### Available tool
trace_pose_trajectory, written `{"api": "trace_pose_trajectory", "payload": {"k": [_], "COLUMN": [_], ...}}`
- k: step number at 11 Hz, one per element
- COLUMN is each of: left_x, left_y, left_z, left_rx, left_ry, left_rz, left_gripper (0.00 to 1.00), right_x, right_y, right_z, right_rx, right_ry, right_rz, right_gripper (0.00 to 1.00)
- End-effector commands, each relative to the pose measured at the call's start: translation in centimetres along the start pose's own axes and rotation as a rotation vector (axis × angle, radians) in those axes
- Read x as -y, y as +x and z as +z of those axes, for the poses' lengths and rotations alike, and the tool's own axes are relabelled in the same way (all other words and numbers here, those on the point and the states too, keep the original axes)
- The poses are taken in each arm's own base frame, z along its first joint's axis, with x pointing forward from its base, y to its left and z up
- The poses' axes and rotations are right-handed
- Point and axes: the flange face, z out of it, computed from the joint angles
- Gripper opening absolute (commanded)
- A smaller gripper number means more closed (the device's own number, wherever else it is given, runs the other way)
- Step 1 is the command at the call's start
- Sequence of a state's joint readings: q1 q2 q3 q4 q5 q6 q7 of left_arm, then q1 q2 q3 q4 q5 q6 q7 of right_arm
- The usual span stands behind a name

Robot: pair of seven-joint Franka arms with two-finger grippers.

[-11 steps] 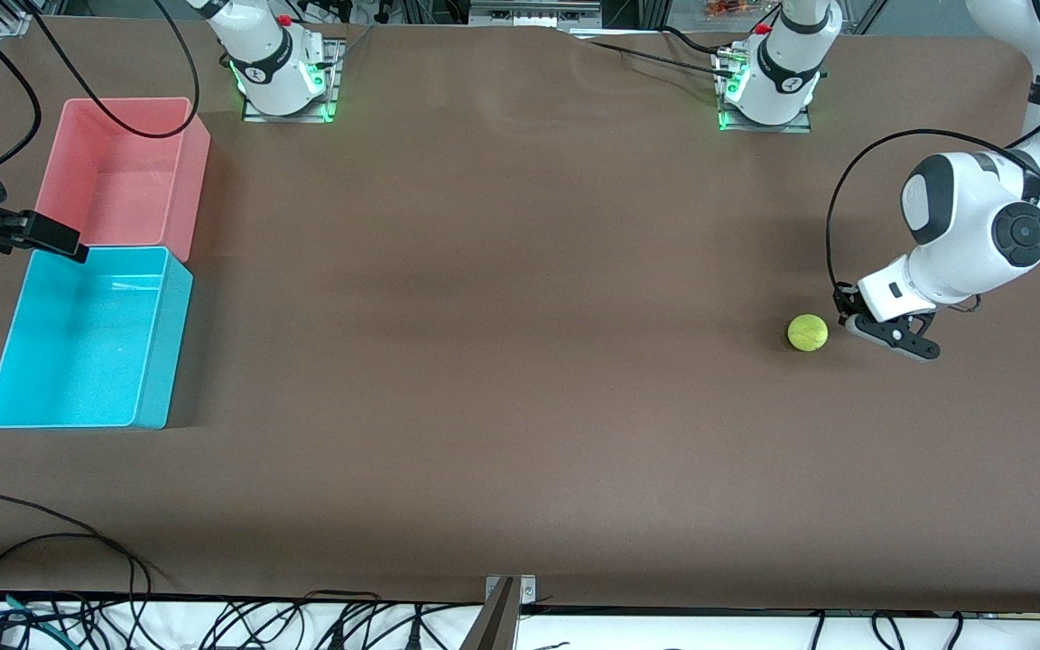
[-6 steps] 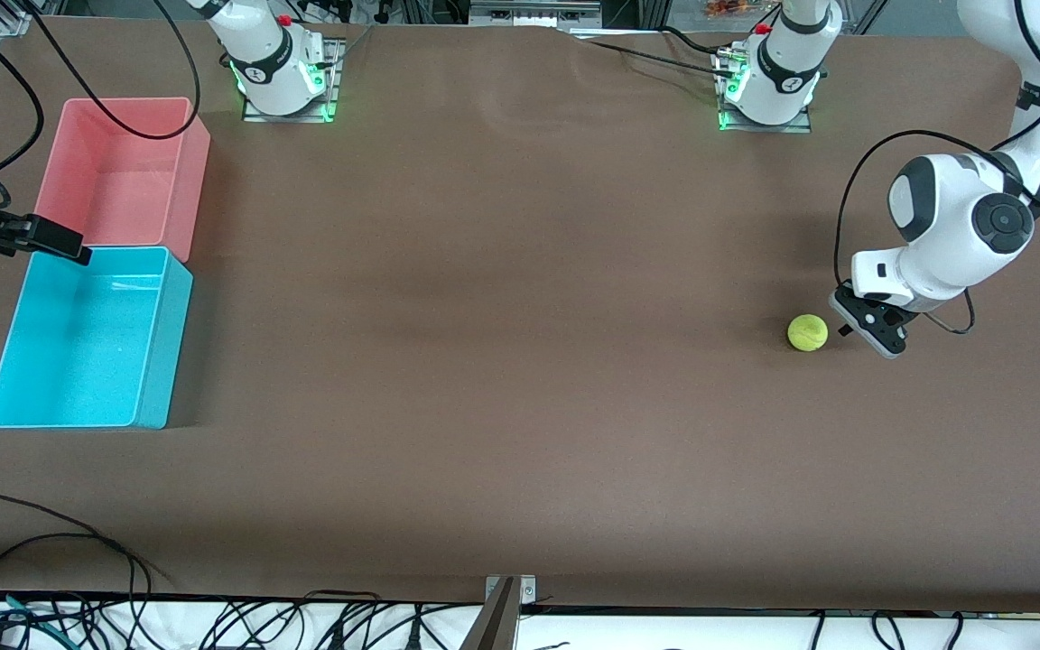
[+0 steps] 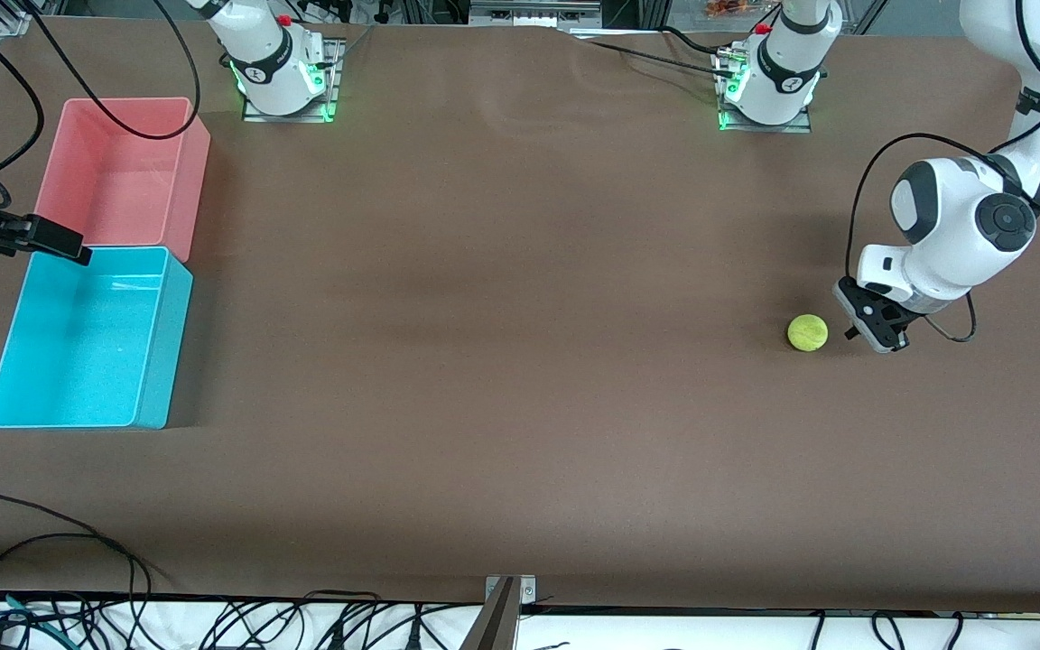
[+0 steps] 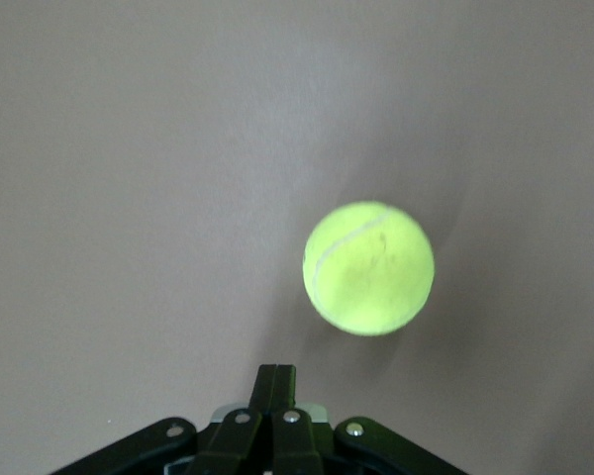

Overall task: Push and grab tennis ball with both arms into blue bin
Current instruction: 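Push the tennis ball with the closed left gripper toward the bins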

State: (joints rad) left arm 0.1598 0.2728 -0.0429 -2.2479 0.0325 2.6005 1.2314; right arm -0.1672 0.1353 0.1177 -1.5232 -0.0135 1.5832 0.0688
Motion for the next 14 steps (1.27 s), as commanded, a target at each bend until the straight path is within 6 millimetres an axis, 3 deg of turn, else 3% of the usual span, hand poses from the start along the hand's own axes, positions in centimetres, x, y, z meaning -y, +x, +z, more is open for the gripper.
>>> {"api": "trace_pose_trajectory", "payload": {"k": [1, 5, 11, 14], "left_x": [0.3, 0.1, -0.4, -1.1], "left_y": [-2.2, -1.8, -1.4, 0.3], "left_z": [3.0, 5.4, 6.6, 7.0], "left_rx": [0.002, 0.001, -0.003, -0.009], "left_ry": [0.000, 0.019, -0.001, -0.011], "left_rz": [0.124, 0.210, 0.266, 0.258], "left_gripper": [0.00, 0.00, 0.00, 0.00], "right_x": [0.2, 0.3, 0.6, 0.6], "right_y": [-0.1, 0.3, 0.3, 0.3], "right_z": [-0.2, 1.4, 1.4, 1.4], "right_rx": [0.010, 0.039, 0.037, 0.037], "right_ry": [0.010, 0.010, 0.008, 0.008], "right_rz": [0.006, 0.001, -0.006, -0.005], "right_gripper": [1.00, 1.00, 1.00, 1.00]}}
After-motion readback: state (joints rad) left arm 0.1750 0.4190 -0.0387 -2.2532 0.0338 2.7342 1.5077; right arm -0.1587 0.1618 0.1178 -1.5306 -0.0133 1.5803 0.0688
